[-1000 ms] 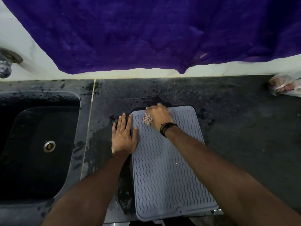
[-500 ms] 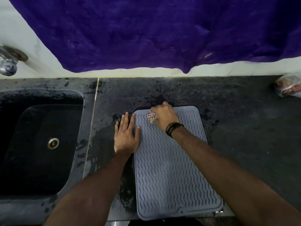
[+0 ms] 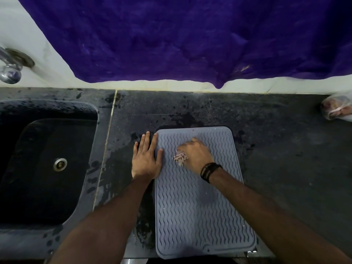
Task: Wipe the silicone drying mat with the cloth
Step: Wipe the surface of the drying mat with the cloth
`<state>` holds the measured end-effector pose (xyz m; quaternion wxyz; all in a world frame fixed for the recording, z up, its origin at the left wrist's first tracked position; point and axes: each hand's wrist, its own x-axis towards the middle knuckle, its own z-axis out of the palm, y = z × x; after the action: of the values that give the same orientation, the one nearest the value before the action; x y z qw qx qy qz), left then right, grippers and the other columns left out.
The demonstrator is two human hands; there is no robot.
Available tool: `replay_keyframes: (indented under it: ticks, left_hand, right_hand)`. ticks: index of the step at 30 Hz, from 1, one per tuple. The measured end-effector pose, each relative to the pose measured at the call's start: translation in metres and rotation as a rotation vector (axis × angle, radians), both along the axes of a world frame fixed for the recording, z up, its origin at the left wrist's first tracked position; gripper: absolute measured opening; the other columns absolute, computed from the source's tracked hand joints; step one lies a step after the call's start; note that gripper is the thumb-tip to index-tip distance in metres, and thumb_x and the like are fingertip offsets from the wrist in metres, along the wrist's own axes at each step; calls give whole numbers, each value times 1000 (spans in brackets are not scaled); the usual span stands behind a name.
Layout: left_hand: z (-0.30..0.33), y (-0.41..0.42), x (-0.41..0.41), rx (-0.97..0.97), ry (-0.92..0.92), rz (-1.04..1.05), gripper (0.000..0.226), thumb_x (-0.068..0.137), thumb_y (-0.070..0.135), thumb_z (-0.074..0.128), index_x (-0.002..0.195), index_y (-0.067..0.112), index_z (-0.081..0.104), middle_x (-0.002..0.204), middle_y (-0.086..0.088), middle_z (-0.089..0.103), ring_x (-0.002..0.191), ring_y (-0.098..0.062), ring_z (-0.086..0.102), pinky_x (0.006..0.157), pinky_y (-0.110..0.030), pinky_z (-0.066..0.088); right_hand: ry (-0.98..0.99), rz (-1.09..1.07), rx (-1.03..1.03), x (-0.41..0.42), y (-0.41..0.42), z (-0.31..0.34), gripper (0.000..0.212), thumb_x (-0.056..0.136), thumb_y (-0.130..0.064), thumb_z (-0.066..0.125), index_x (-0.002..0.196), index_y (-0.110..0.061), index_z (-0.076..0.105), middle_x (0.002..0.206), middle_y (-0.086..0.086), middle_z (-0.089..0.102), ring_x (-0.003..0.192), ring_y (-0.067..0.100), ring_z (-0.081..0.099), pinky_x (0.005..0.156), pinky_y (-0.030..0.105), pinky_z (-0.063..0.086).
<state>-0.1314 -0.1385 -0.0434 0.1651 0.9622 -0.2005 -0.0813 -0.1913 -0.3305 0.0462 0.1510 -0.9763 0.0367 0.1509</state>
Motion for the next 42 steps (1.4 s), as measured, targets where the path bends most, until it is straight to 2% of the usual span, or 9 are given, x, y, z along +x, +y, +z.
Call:
replay_keyframes:
  ticks: [5, 9, 17, 20, 24, 27, 30, 37, 42]
  left_hand:
    - [0, -1, 0, -7, -1, 4, 64, 102, 56, 18, 160, 34, 3, 168, 2, 2, 154, -12, -5, 126, -42, -2]
    - [-1, 0, 0, -10, -10, 5, 64, 102, 57, 18, 160, 33, 4, 168, 2, 3, 154, -12, -4, 126, -42, -1]
    - [-3, 0, -1, -10, -20, 11, 65, 101, 56, 19, 160, 33, 7, 168, 0, 5, 155, -14, -1, 126, -43, 0]
    - [-4, 1, -2, -37, -29, 8, 65, 101, 55, 21, 160, 32, 8, 168, 0, 7, 155, -15, 0, 126, -43, 0]
    - [-6, 1, -1, -41, -27, 2, 64, 102, 55, 22, 160, 31, 9, 168, -1, 7, 155, -15, 0, 126, -44, 0]
    - [-6, 1, -1, -33, -35, 5, 62, 104, 51, 26, 161, 30, 10, 168, -1, 7, 155, -16, 1, 126, -44, 0]
    - [-6, 1, -1, -28, -35, 5, 62, 105, 51, 26, 161, 30, 10, 168, -1, 6, 155, -16, 1, 126, -43, -1]
    - [-7, 1, 0, -12, -10, 7, 64, 104, 55, 20, 161, 30, 6, 169, -1, 2, 155, -16, -3, 125, -43, -5]
    - [-5, 2, -1, -16, -1, -9, 64, 104, 54, 21, 161, 28, 6, 169, -3, 3, 155, -19, -1, 125, -44, -5]
  right_hand:
    - [-182, -37, -51, 33, -8, 0, 48, 80, -11, 65, 126, -19, 59, 122, 2, 64, 114, 26, 45, 99, 37, 42]
    - [-83, 34, -97, 31, -2, -7, 53, 80, -12, 68, 132, -17, 56, 134, 3, 57, 124, 28, 40, 107, 40, 36]
    - [-69, 109, -12, -58, 14, -20, 65, 78, -13, 69, 139, -17, 48, 146, 2, 47, 134, 26, 32, 116, 39, 20]
    - [-66, 133, 19, -78, 16, -21, 63, 76, -14, 71, 136, -17, 52, 141, 1, 52, 129, 27, 38, 113, 40, 25]
    - [-147, 58, 85, -65, 14, -16, 51, 70, -10, 73, 120, -13, 65, 123, 5, 65, 113, 28, 49, 103, 41, 39]
    - [-174, -15, 8, -36, 19, -13, 53, 76, -11, 70, 127, -14, 60, 128, 5, 61, 122, 27, 45, 107, 39, 37]
    - [-132, -19, -65, -25, 30, -11, 47, 80, -11, 66, 127, -16, 60, 129, 4, 60, 124, 27, 42, 107, 40, 36]
    - [-132, 30, 5, -96, 44, -18, 51, 78, -10, 67, 128, -14, 60, 136, 4, 56, 125, 27, 42, 111, 39, 28]
    - [-109, 60, 19, -117, 50, -17, 47, 80, -14, 68, 126, -16, 61, 131, 3, 60, 121, 26, 46, 106, 38, 32]
